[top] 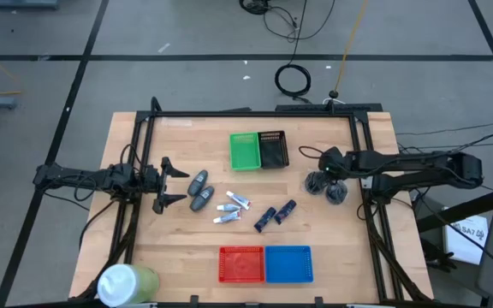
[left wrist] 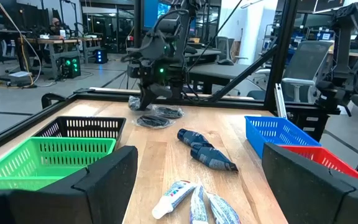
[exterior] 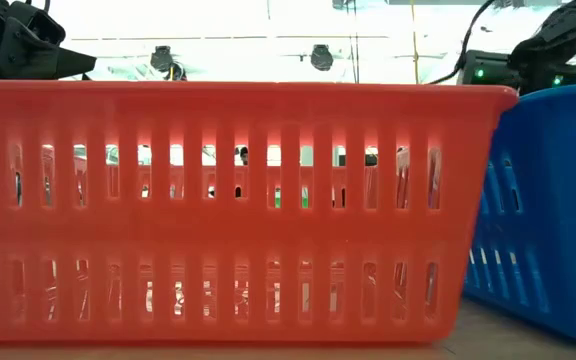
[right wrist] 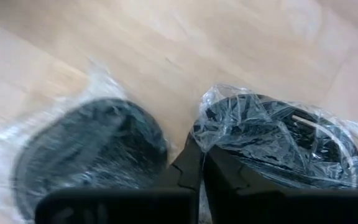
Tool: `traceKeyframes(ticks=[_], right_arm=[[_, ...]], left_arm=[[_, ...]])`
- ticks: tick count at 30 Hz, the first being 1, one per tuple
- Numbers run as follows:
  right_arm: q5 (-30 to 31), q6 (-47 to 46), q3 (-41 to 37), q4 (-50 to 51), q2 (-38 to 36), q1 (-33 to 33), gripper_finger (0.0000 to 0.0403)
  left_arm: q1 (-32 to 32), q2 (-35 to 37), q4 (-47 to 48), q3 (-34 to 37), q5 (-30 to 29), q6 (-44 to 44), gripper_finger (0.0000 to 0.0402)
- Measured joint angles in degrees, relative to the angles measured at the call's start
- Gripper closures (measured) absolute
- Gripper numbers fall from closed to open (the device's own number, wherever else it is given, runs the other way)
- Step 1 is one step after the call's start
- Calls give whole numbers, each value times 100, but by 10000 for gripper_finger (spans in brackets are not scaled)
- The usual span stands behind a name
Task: Pick & Place Travel size toiletries
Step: Put the top hairbrush into the black bin
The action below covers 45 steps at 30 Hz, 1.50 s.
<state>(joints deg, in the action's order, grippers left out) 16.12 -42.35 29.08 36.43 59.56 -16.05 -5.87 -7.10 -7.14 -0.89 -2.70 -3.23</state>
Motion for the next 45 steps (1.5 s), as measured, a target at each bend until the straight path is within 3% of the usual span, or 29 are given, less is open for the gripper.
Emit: traceKeyframes(ticks=[9,29,37,45], right_arm=[[18,511,4,-836,-472,0,402],[-70,2797,17,-4054,-420,2,403],[-881,3567,17,-5576,121,0,403],[-1168,3602,17,-6625,964,-4,403]], left_arm=[[-2,0,0,0,0,0,64],[-2,0,0,0,0,0,64],[-2,0,-2,0,0,-2,64],[0,-2,-2,0,2,0,64]])
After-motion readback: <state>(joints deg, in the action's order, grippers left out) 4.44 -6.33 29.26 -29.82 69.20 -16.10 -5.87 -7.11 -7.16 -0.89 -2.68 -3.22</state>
